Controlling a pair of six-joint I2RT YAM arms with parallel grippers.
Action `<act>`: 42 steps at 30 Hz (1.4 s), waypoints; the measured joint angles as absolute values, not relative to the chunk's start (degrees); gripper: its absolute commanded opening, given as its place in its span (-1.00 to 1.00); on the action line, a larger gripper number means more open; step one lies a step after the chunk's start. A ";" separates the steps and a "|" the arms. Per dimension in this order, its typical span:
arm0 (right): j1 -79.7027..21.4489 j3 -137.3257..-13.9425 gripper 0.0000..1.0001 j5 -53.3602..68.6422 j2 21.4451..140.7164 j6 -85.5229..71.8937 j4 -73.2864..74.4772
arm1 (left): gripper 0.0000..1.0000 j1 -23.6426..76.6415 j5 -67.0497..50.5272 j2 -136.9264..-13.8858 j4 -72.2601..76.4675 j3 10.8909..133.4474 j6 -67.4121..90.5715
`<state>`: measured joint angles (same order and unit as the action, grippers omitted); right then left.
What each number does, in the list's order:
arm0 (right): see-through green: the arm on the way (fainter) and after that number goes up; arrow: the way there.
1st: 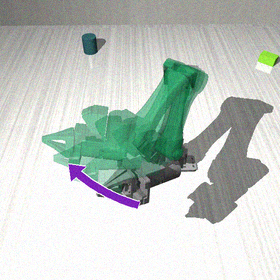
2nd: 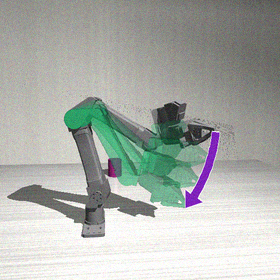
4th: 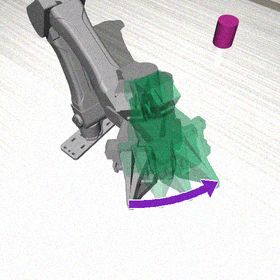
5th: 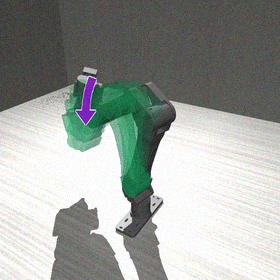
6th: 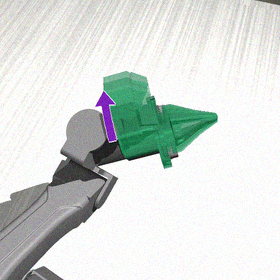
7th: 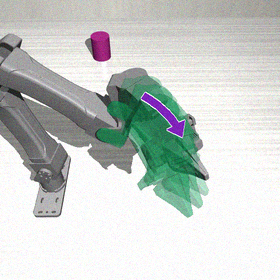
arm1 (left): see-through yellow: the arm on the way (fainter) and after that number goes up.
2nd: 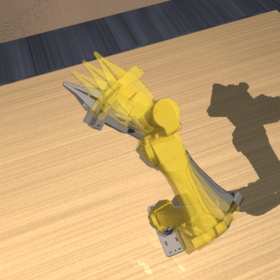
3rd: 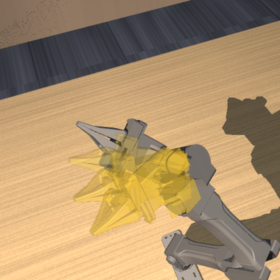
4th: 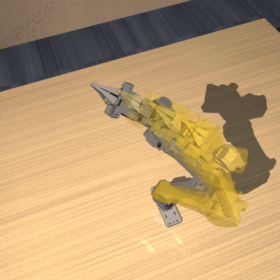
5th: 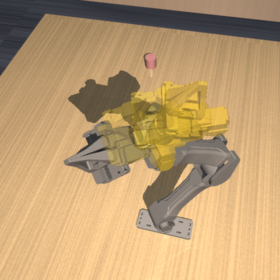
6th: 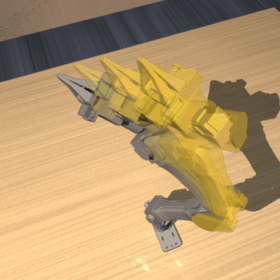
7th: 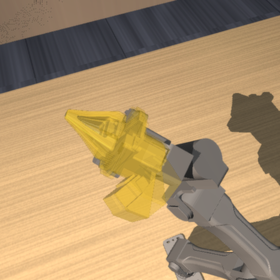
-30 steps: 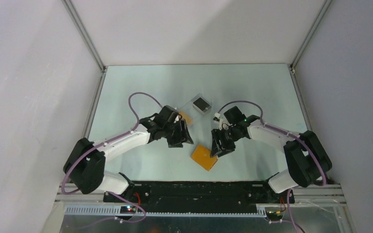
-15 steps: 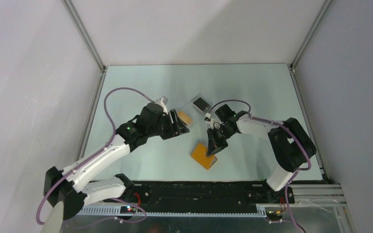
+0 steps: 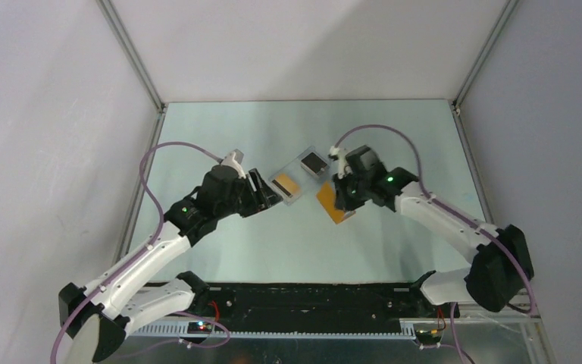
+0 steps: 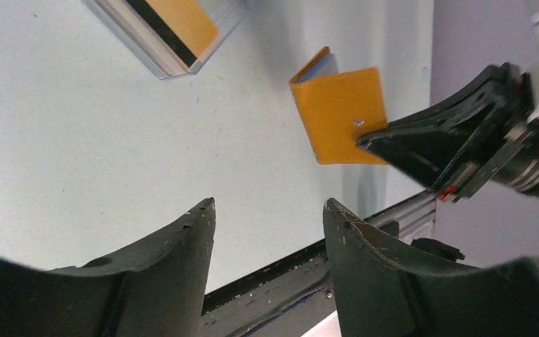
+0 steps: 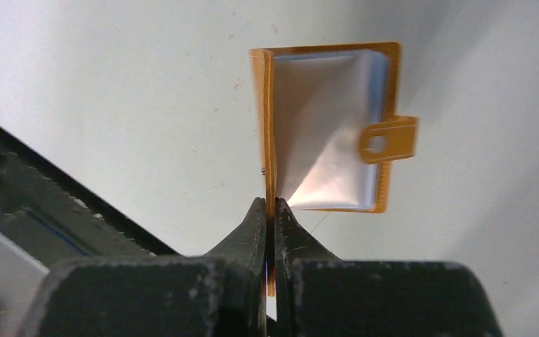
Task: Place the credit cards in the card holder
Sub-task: Open the card holder at the center of the board.
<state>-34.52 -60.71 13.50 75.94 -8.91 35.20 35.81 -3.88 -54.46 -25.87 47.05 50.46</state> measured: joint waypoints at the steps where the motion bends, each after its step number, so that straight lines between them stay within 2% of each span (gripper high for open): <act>1: -36.40 -60.84 -1.00 9.91 76.77 -8.60 35.51 | 0.27 35.81 -3.46 -54.43 -26.02 46.76 50.48; 10: -56.53 -63.20 -0.98 -9.02 93.76 -7.38 37.56 | 0.31 35.68 1.87 -52.73 -29.54 46.41 51.42; 11: -57.69 -63.90 -0.91 -10.33 94.08 -7.33 38.04 | 0.31 35.66 2.22 -52.56 -29.74 46.35 51.57; 16: -64.07 -65.91 -0.23 -12.91 94.32 -7.73 39.24 | 0.32 35.53 3.33 -52.45 -30.83 45.52 52.66; 19: -65.63 -65.93 0.11 -10.83 94.28 -8.82 39.90 | 0.32 34.96 3.79 -52.45 -31.00 44.56 53.54; 21: -65.52 -65.93 0.27 -8.78 94.00 -9.65 40.21 | 0.31 34.33 4.01 -52.38 -31.09 43.62 54.02; 29: -61.91 -65.91 0.53 6.83 91.59 -14.59 39.62 | 0.31 32.38 3.95 -50.98 -31.46 41.63 55.29; 36: -58.54 -65.93 0.56 21.82 93.21 -21.54 36.91 | 0.29 30.68 3.20 -49.71 -31.46 41.19 56.14; 42: -58.59 -65.98 0.59 26.76 100.07 -26.50 34.94 | 0.25 30.59 1.58 -50.09 -31.44 40.86 56.71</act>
